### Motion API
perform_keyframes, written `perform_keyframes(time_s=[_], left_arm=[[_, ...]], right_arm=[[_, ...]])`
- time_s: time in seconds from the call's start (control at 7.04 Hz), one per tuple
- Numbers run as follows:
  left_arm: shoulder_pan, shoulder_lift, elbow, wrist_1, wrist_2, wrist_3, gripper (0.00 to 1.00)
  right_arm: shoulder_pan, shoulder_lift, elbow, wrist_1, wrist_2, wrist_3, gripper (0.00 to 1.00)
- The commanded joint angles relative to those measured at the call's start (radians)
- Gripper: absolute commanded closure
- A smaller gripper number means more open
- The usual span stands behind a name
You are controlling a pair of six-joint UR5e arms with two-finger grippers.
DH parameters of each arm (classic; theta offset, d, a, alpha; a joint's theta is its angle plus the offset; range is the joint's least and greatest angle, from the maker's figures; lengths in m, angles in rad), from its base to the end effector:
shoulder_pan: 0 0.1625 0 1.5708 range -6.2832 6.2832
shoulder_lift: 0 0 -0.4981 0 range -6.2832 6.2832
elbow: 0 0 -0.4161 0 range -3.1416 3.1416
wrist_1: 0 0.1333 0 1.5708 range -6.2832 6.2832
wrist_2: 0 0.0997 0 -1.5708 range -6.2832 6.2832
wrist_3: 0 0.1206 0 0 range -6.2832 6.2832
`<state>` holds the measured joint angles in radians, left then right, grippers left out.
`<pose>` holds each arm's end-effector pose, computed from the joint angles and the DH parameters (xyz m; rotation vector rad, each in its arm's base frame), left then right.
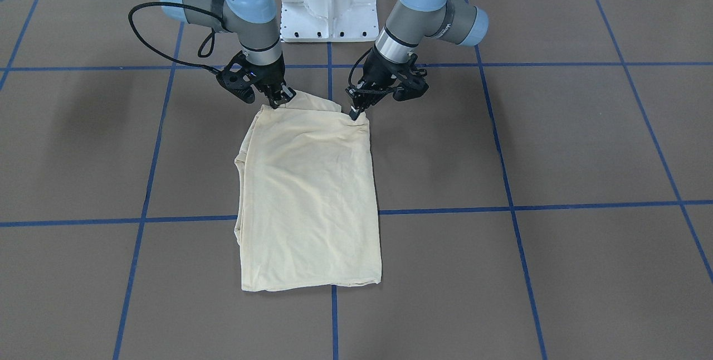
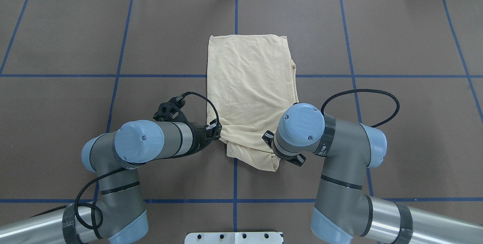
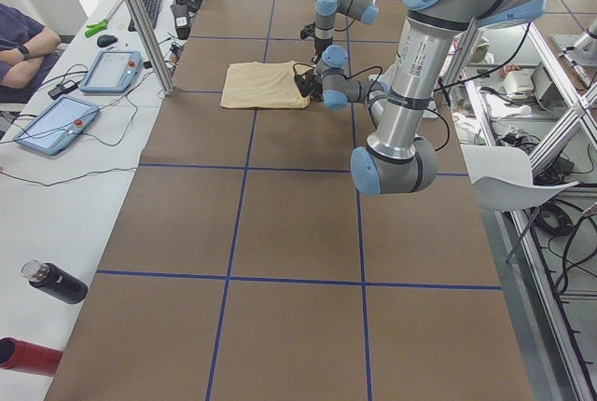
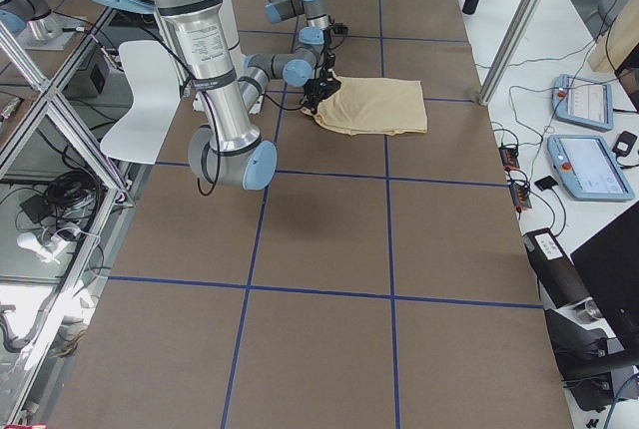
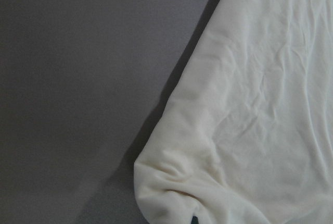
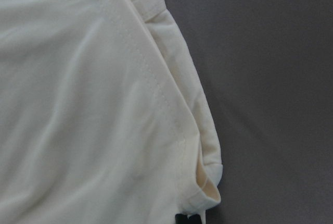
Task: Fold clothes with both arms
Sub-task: 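Grasp the shirt's other near corner with the right gripper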
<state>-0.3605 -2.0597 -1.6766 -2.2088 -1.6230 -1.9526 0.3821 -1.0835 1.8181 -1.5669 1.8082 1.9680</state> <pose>0.6339 -0.3747 0.3150 -0.0596 1.2549 -0.6122 -0.6054 -0.3564 0.3433 -0.2364 -0.7470 0.6524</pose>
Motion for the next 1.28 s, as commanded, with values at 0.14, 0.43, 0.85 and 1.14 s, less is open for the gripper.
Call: perform_keyframes(time_s=[0.14, 0.43, 0.85, 1.14], left_arm=[[0.005, 0.013, -0.038, 0.003, 0.000, 0.000, 1.00], [0.052, 0.012, -0.133, 0.110, 0.000, -0.006, 1.00], [0.152, 0.038, -0.190, 0.202, 0.000, -0.009, 1.00], [0.163, 0.050, -0.218, 0.202, 0.000, -0.009, 1.00]], right_arm=[[0.006, -0.058, 0.087, -0.002, 0.014, -0.004, 1.00], [0.004, -0.091, 0.122, -0.002, 0.029, -0.006, 1.00], [-0.023, -0.156, 0.200, -0.001, 0.129, -0.009, 1.00], [-0.026, -0.150, 0.199, 0.004, 0.161, -0.012, 1.00]])
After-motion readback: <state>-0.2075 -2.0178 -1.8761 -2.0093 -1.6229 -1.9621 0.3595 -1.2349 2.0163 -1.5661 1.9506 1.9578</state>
